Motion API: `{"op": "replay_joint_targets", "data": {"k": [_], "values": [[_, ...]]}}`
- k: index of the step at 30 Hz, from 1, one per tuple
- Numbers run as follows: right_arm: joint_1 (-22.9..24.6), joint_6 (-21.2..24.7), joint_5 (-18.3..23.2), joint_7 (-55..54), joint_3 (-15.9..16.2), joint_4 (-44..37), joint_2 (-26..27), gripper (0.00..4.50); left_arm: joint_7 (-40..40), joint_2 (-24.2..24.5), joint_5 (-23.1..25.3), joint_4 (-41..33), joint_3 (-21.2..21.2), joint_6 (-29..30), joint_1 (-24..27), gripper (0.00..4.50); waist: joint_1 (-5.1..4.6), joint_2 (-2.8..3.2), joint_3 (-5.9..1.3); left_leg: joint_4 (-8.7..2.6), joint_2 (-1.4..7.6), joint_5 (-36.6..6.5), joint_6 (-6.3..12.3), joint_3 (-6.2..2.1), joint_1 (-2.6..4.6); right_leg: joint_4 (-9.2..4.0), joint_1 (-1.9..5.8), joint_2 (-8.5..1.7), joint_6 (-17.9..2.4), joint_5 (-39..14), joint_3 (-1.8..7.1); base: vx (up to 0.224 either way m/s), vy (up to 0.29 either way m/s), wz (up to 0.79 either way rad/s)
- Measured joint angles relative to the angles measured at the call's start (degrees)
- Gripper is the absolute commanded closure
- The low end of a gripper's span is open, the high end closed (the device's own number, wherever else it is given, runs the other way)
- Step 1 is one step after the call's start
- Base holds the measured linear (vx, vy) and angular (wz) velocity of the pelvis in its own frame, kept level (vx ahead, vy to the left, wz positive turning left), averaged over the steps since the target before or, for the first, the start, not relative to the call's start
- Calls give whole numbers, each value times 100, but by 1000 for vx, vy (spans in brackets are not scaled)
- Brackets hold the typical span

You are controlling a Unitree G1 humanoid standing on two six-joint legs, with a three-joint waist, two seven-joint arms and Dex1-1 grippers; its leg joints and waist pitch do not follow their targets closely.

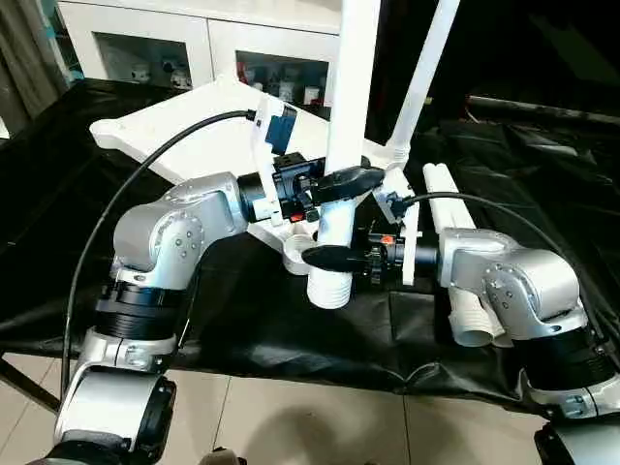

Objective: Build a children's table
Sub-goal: Pick table leg

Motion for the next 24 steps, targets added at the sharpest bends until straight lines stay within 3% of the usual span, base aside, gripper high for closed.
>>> {"op": "replay_joint_targets", "data": {"k": [2,6,10,14,16,19,21,24], "values": [[27,-5,2,-71,-12,0,68,261,20,-73,13,60,15,-162,-1,146,1,2,0,0,0,0,0,0,0,-1,1,0,0,0,0,0,0,0],[46,-21,3,-315,-173,31,238,261,276,-427,-48,317,427,-581,-61,145,0,3,0,1,0,0,0,0,0,0,0,0,-1,1,-1,0,0,0],[38,-335,1,-943,-642,217,635,261,576,-826,-499,796,1248,-1187,-362,145,2,8,-3,2,0,0,0,-3,1,0,2,0,-3,3,-3,0,0,0],[-65,-734,-84,-1768,-1251,618,866,261,772,-827,-927,1290,1980,-1579,-433,145,-15,15,-5,1,-1,0,0,-3,2,1,1,0,-3,2,-5,0,0,0],[-77,-848,-132,-1950,-1426,702,835,261,757,-706,-916,1370,2078,-1629,-367,145,-14,15,-5,1,0,0,0,-5,0,-1,1,0,-1,1,-6,0,0,0],[-77,-919,-192,-2118,-1517,746,821,261,672,-378,-435,1478,1732,-1712,-293,145,-3,16,-5,-1,0,0,0,-4,-2,-6,3,0,2,-2,-6,0,0,0],[-76,-975,-319,-2226,-1520,799,778,261,534,162,620,1758,752,-2033,-261,145,6,16,-5,-2,0,0,0,-6,0,-13,9,0,8,-5,-6,0,0,0],[-72,-1083,-505,-2347,-1532,906,652,261,426,493,1688,2254,-208,-2304,-230,110,9,15,-4,-2,-4,0,0,-2,-3,-16,8,-4,12,-3,-1,0,0,0]]}}
